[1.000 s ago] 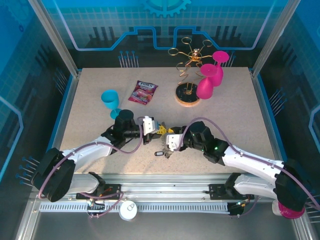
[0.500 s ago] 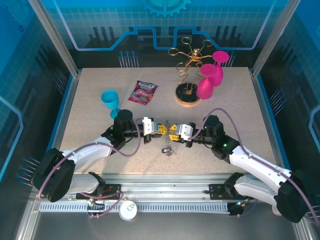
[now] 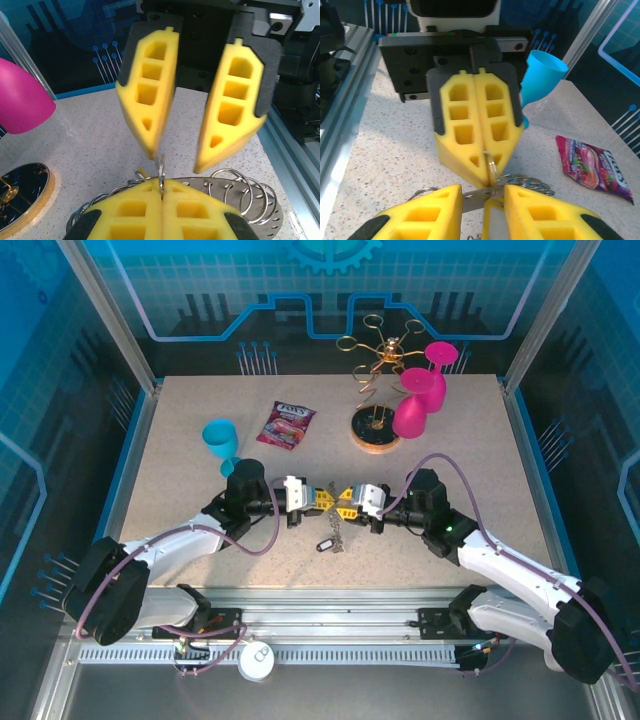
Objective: Put the keys on the keyring
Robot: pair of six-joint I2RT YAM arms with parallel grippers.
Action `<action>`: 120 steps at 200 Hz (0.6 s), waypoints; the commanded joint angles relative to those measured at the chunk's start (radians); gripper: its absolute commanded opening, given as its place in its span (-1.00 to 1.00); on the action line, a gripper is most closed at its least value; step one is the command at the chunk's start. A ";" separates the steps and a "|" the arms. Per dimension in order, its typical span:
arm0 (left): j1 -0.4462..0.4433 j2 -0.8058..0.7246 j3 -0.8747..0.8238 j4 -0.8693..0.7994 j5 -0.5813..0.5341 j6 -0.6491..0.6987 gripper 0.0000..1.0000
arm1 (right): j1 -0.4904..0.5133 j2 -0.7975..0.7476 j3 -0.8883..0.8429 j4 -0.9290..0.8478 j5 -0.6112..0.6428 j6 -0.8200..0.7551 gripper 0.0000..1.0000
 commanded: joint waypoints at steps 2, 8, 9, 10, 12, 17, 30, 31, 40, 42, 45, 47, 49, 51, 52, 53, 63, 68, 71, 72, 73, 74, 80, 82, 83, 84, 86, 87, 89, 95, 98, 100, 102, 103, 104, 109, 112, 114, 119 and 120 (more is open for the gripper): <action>-0.005 -0.033 0.002 0.015 0.057 0.041 -1.00 | -0.031 -0.013 0.009 0.057 0.025 0.035 -0.39; -0.005 -0.033 0.005 0.010 0.057 0.043 -1.00 | -0.036 -0.017 0.006 0.056 0.015 0.037 -0.38; -0.006 -0.033 0.004 0.010 0.057 0.044 -1.00 | -0.037 -0.018 0.005 0.057 0.014 0.037 -0.38; -0.006 -0.033 0.004 0.009 0.058 0.045 -1.00 | -0.038 -0.018 0.005 0.057 0.013 0.038 -0.38; -0.006 -0.033 0.004 0.008 0.058 0.047 -1.00 | -0.039 -0.018 0.003 0.056 0.010 0.039 -0.38; -0.006 -0.033 0.006 0.008 0.058 0.047 -1.00 | -0.041 -0.020 0.002 0.056 0.002 0.039 -0.38; -0.006 -0.032 0.006 0.008 0.060 0.049 -1.00 | -0.043 -0.013 0.008 0.041 -0.021 0.040 -0.37; -0.007 -0.033 0.006 0.008 0.060 0.049 -1.00 | -0.043 -0.012 0.008 0.040 -0.023 0.040 -0.37; -0.007 -0.031 0.007 0.009 0.063 0.049 -1.00 | -0.042 -0.003 0.020 0.025 -0.053 0.035 -0.37; -0.007 -0.031 0.007 0.008 0.063 0.049 -1.00 | -0.043 0.000 0.022 0.011 -0.059 0.034 -0.37; -0.008 -0.031 0.007 0.008 0.062 0.049 -1.00 | -0.043 0.003 0.026 0.003 -0.069 0.033 -0.38; -0.007 -0.031 0.007 0.008 0.063 0.049 -1.00 | -0.044 0.006 0.028 0.000 -0.076 0.032 -0.38; -0.008 -0.033 0.007 0.007 0.062 0.049 -1.00 | -0.043 0.009 0.030 -0.004 -0.082 0.031 -0.38; -0.008 -0.033 0.007 0.008 0.062 0.049 -1.00 | -0.044 0.011 0.031 -0.008 -0.088 0.031 -0.38; -0.007 -0.033 0.007 0.007 0.063 0.049 -1.00 | -0.043 0.013 0.032 -0.008 -0.092 0.030 -0.39; -0.007 -0.033 0.007 0.008 0.063 0.049 -1.00 | -0.044 0.014 0.033 -0.010 -0.094 0.030 -0.39; -0.008 -0.033 0.009 0.008 0.065 0.049 -1.00 | -0.043 0.028 0.046 -0.022 -0.112 0.027 -0.41; -0.006 -0.033 0.009 0.007 0.065 0.049 -1.00 | -0.043 0.033 0.050 -0.025 -0.115 0.028 -0.43; -0.007 -0.034 0.009 0.008 0.066 0.048 -1.00 | -0.044 0.035 0.050 -0.025 -0.117 0.027 -0.44; -0.008 -0.033 0.009 0.008 0.067 0.048 -1.00 | -0.043 0.035 0.051 -0.025 -0.118 0.028 -0.44; -0.007 -0.033 0.009 0.008 0.066 0.049 -1.00 | -0.043 0.036 0.051 -0.025 -0.118 0.027 -0.44; -0.007 -0.034 0.009 0.008 0.066 0.049 -1.00 | -0.043 0.037 0.052 -0.025 -0.118 0.028 -0.45; -0.008 -0.034 0.009 0.007 0.067 0.048 -1.00 | -0.044 0.040 0.054 -0.022 -0.121 0.028 -0.45; -0.008 -0.034 0.009 0.007 0.069 0.049 -1.00 | -0.043 0.040 0.054 -0.021 -0.121 0.028 -0.46; -0.007 -0.034 0.009 0.007 0.068 0.049 -1.00 | -0.043 0.040 0.053 -0.021 -0.121 0.027 -0.46; -0.007 -0.034 0.009 0.007 0.069 0.049 -1.00 | -0.043 0.041 0.053 -0.021 -0.121 0.028 -0.47; -0.008 -0.035 0.009 0.007 0.070 0.049 -1.00 | -0.044 0.041 0.053 -0.019 -0.122 0.029 -0.47; -0.007 -0.036 0.009 0.006 0.069 0.049 -1.00 | -0.043 0.042 0.053 -0.019 -0.122 0.029 -0.48; -0.007 -0.035 0.009 0.007 0.070 0.049 -1.00 | -0.043 0.040 0.053 -0.019 -0.122 0.029 -0.48; -0.008 -0.034 0.010 0.006 0.070 0.049 -1.00 | -0.043 0.043 0.054 -0.017 -0.125 0.030 -0.50; -0.008 -0.034 0.011 0.006 0.069 0.049 -1.00 | -0.044 0.043 0.055 -0.017 -0.128 0.030 -0.50; -0.008 -0.034 0.010 0.005 0.068 0.049 -1.00 | -0.044 0.043 0.056 -0.017 -0.130 0.029 -0.50; -0.007 -0.034 0.009 0.005 0.068 0.049 -1.00 | -0.044 0.043 0.055 -0.018 -0.132 0.030 -0.50; -0.006 -0.034 0.010 0.005 0.068 0.049 -1.00 | -0.044 0.043 0.055 -0.019 -0.134 0.030 -0.50; -0.006 -0.034 0.010 0.005 0.068 0.050 -1.00 | -0.044 0.042 0.056 -0.020 -0.135 0.030 -0.50; -0.008 -0.034 0.010 0.005 0.067 0.050 -1.00 | -0.044 0.044 0.056 -0.025 -0.144 0.030 -0.50; -0.007 -0.033 0.010 0.005 0.066 0.051 -1.00 | -0.044 0.045 0.056 -0.026 -0.148 0.028 -0.50; -0.007 -0.033 0.010 0.005 0.065 0.052 -1.00 | -0.045 0.044 0.056 -0.029 -0.152 0.027 -0.50; -0.007 -0.033 0.010 0.005 0.064 0.052 -1.00 | -0.044 0.042 0.056 -0.032 -0.159 0.025 -0.50; -0.008 -0.032 0.010 0.005 0.064 0.052 -1.00 | -0.044 0.043 0.056 -0.033 -0.159 0.024 -0.50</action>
